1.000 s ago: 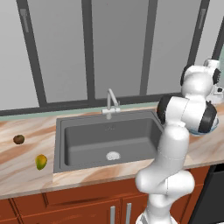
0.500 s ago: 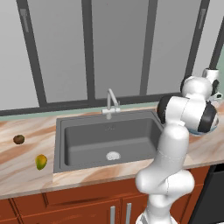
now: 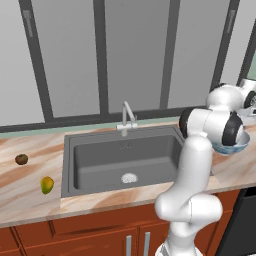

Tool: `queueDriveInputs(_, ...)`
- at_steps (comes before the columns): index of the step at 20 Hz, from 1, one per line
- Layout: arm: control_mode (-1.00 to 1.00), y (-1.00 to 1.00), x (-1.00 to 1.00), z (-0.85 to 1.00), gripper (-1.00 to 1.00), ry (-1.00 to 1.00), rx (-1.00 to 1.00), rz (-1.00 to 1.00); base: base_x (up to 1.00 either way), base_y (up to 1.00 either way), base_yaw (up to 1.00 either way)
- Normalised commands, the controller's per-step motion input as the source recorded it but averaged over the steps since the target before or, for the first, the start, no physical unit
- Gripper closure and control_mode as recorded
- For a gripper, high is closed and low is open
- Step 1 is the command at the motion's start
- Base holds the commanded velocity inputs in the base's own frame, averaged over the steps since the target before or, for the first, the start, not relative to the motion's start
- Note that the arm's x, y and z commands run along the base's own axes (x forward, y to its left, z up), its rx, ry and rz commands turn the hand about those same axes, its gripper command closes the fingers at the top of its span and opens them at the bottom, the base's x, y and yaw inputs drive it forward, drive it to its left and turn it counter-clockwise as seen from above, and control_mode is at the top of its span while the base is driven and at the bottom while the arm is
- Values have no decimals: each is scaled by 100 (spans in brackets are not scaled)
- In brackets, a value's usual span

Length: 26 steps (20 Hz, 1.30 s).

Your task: There is a mixed pile of frozen fruits and vegetables on the counter. Locate all the frozen vegetables and place the items in a bowl on the counter. Take all the frozen fruits and defrost them in a running sink.

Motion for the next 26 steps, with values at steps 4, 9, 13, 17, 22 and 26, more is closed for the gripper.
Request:
queueDriveInputs(4, -100, 4, 0, -42, 100, 0, 0, -1, 0, 0, 0)
queueDriveInputs(9, -100, 2, 0, -37, 100, 1, 0, 0, 0, 0, 0)
queueDriveInputs(13, -100, 3, 1, -19, -100, 0, 0, 0, 0, 0, 0)
queueDriveInputs(17, -100, -4, 13, 4, -100, 0, 0, 0, 0, 0, 0)
queueDriveInputs(22, -100, -14, 7, 36, -100, 0, 0, -1, 0, 0, 0)
queueDriveInputs(26, -100, -7, -1, 50, -100, 0, 0, -2, 0, 0, 0)
